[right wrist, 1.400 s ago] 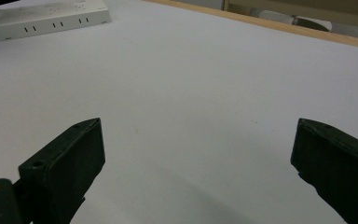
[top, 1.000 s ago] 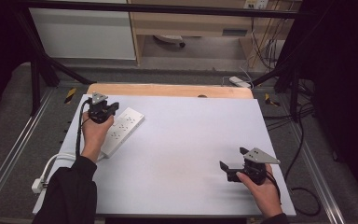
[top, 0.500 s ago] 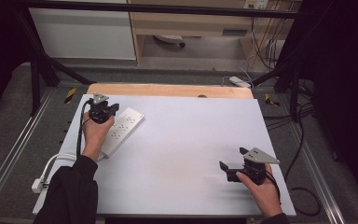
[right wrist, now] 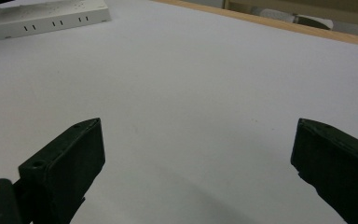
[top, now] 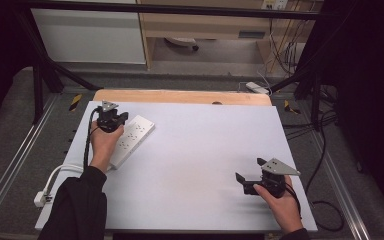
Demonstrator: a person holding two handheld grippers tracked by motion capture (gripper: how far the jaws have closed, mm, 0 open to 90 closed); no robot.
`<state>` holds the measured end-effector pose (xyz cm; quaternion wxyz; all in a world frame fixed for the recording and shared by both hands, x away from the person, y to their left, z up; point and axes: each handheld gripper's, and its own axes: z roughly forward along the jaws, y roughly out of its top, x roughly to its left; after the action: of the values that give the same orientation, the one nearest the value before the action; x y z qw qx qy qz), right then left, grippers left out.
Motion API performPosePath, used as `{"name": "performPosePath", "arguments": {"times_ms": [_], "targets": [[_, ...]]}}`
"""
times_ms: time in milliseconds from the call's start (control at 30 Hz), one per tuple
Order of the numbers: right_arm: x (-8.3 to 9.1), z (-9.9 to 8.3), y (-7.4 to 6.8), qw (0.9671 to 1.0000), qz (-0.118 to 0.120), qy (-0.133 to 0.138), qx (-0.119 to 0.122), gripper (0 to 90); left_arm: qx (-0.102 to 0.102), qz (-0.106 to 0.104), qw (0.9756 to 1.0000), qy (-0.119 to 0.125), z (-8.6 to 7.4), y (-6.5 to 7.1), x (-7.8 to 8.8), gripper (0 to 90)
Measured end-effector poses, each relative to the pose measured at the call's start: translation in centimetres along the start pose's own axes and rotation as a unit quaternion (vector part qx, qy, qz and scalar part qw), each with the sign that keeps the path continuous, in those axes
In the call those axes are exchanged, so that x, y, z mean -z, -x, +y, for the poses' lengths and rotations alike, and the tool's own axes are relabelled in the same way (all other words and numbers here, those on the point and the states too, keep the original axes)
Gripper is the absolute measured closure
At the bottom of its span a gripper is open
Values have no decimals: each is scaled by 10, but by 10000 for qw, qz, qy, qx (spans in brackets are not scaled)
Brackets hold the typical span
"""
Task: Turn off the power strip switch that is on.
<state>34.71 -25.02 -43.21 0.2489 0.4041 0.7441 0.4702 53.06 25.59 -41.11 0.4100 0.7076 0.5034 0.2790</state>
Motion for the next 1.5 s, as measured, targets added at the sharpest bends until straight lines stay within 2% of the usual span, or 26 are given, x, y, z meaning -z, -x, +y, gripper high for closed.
{"name": "performPosePath", "arguments": {"times_ms": [633,700,1100,1300,1500], "targets": [[0,0,0,10000,6,-2,2,33,-12,29,9998,-174,-3,0,-10,899],[0,0,0,10000,2,1,0,33,-48,30,9997,-237,-2,0,-11,899],[1,0,1,10000,-4,18,-20,33,-118,15,9997,-229,11,4,-15,899],[1,0,1,10000,-1,16,-20,34,-173,24,9993,-324,15,4,-18,899],[1,0,1,10000,4,22,-26,33,-129,12,9992,-377,16,4,-22,899]]}}
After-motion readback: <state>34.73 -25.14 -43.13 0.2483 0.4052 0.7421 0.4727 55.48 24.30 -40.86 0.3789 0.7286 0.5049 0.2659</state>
